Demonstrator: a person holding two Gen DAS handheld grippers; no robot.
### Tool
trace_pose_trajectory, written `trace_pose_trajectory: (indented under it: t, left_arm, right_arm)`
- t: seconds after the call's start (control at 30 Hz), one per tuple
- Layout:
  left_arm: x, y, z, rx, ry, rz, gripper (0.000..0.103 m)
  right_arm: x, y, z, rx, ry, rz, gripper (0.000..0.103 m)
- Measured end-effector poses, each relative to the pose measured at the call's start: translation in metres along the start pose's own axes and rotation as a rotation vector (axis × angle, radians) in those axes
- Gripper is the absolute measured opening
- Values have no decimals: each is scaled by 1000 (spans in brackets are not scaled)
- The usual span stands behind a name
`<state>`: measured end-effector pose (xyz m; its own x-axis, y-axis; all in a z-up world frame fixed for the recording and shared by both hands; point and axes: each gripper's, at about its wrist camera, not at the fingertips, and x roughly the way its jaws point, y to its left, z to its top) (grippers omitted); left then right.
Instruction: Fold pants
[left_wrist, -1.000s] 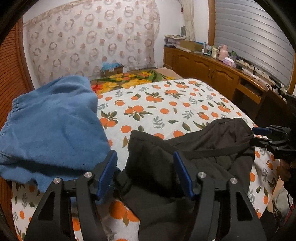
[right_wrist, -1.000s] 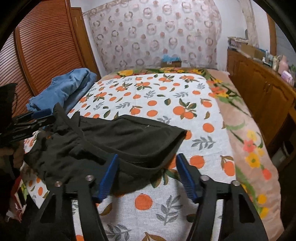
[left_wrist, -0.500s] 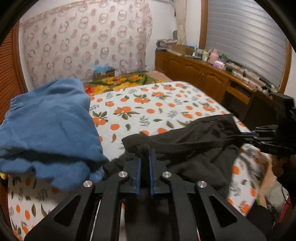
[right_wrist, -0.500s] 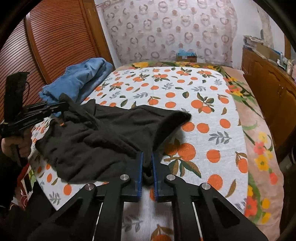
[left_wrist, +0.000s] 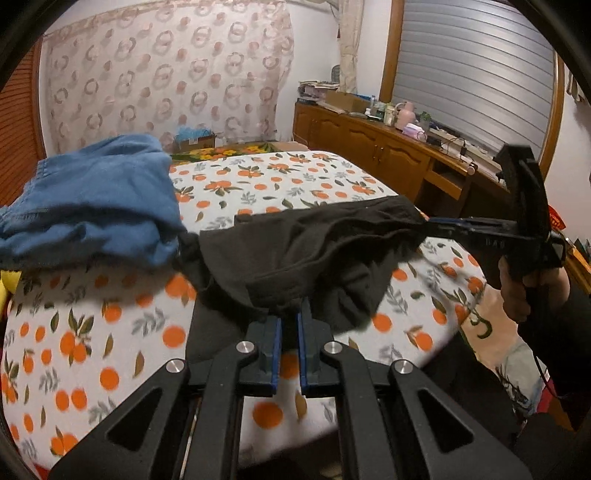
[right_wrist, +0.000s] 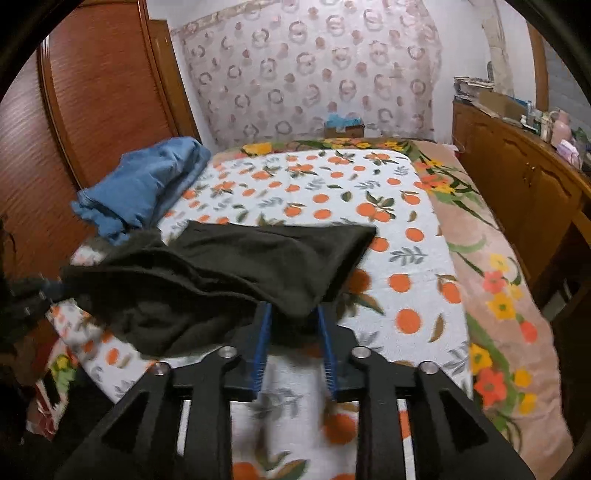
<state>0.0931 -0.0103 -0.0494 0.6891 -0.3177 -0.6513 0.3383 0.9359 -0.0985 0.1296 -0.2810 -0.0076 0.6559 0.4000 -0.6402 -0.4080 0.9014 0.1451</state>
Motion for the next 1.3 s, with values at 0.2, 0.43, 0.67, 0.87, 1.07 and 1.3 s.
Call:
trace_pose_trajectory:
  t: [0.2,0.43,0.67,0.87,1.07,1.3]
  left_arm:
    - [-5,-2,-16,-2,30,-1,9]
    - [-17,9,-14,-22,8,21,29]
    - [-25,18,-3,-38,-38,36,37]
    - [-24,18,15,-24,-72,20,48]
    - [-25,17,24,-13,-88,15,49]
    - [-9,11,46,15,-83,4,49]
  right_arm:
    - [6,29,2,-12,-20,58,40]
    - [30,36,-2,-23,15,82,42]
    - [37,43,2,-46,50,114,43]
    - [38,40,-4,-38,68,118,43]
    - [23,22,-5,-2,28,92,43]
    - [13,-26,0,89,-1,2,43]
